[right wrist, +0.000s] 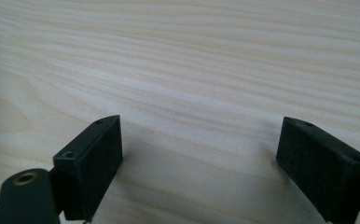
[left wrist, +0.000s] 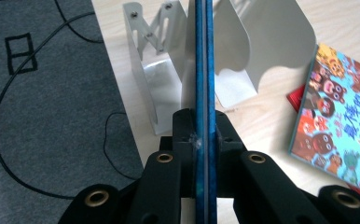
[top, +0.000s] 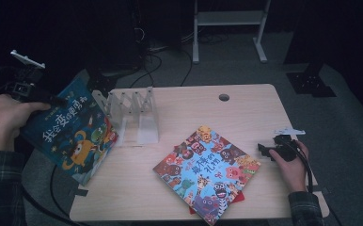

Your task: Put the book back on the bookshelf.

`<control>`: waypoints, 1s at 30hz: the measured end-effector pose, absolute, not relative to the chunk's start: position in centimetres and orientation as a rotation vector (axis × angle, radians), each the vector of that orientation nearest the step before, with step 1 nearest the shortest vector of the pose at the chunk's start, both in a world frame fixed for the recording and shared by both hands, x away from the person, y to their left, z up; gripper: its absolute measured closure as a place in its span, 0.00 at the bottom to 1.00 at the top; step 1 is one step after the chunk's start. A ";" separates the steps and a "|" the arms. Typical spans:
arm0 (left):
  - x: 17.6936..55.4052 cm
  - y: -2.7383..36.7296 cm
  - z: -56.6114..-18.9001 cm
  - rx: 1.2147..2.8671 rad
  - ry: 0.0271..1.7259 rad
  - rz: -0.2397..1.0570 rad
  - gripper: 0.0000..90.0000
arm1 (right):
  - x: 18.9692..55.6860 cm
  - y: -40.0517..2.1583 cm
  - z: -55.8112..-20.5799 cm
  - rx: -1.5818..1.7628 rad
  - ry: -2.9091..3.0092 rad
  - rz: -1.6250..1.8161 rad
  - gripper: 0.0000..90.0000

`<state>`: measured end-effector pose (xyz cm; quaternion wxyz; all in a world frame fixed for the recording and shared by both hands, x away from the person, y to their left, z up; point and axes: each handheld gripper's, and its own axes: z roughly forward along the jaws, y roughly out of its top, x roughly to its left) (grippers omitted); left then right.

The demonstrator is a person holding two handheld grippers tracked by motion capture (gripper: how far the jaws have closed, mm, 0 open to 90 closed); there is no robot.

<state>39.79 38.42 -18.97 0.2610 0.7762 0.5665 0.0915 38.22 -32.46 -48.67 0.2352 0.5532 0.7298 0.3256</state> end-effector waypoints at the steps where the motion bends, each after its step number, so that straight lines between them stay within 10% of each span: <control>1: 40.1 38.3 -19.0 2.099 1.538 0.253 0.92 | 38.2 -32.5 -48.7 1.518 2.002 0.894 0.15; 30: 45.6 37.5 -19.5 1.998 1.693 0.349 0.92 | 38.2 -32.5 -48.7 1.509 2.010 0.893 0.15</control>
